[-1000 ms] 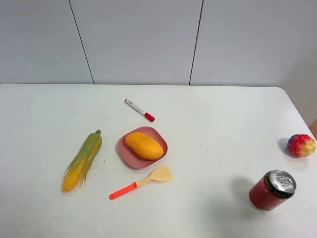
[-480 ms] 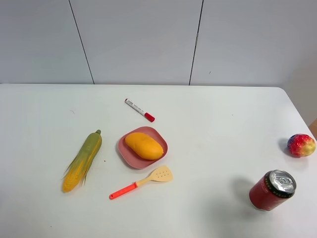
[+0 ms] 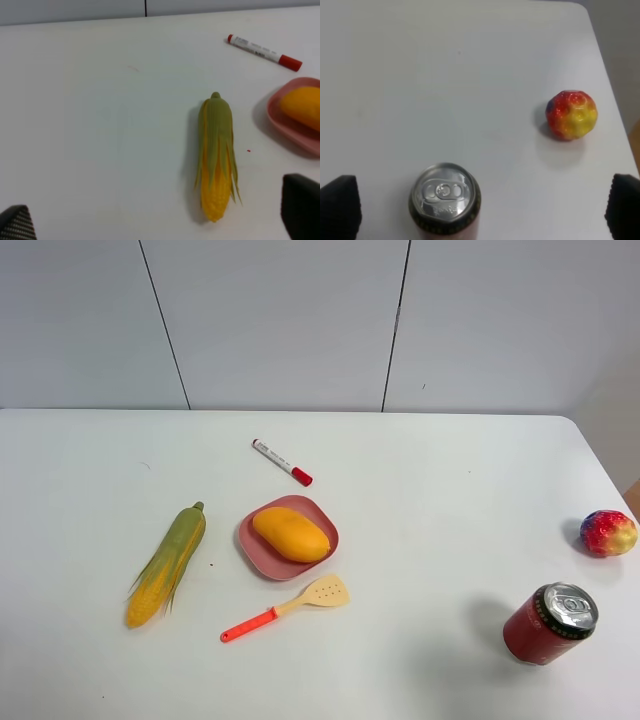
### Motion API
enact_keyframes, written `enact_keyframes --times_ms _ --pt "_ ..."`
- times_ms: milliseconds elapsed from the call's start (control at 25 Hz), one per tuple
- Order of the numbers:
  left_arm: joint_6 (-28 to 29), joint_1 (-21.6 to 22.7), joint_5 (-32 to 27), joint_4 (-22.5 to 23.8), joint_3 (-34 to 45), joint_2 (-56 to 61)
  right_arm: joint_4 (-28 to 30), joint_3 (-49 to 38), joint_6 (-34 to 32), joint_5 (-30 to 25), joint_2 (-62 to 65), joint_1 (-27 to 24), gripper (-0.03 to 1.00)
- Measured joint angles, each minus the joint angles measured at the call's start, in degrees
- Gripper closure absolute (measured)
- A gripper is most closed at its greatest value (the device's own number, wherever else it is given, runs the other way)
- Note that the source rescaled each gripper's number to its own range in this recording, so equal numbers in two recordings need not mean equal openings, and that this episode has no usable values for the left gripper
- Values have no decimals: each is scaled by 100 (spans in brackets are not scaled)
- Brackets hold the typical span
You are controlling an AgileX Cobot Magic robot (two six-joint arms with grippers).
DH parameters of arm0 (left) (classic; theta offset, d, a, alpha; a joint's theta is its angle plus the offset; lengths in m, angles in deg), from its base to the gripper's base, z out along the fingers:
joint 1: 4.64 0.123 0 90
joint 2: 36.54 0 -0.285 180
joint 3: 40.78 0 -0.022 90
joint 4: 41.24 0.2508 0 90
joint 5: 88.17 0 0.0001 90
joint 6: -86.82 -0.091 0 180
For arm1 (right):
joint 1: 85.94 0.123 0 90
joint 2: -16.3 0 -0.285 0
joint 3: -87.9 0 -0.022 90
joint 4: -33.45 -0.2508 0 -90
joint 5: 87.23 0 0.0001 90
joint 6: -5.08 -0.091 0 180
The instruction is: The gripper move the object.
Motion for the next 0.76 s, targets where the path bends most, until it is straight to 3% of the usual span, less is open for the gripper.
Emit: enact_keyframes --times_ms 760 --pt "0 0 0 0 0 0 16 0 -73 0 0 0 -3"
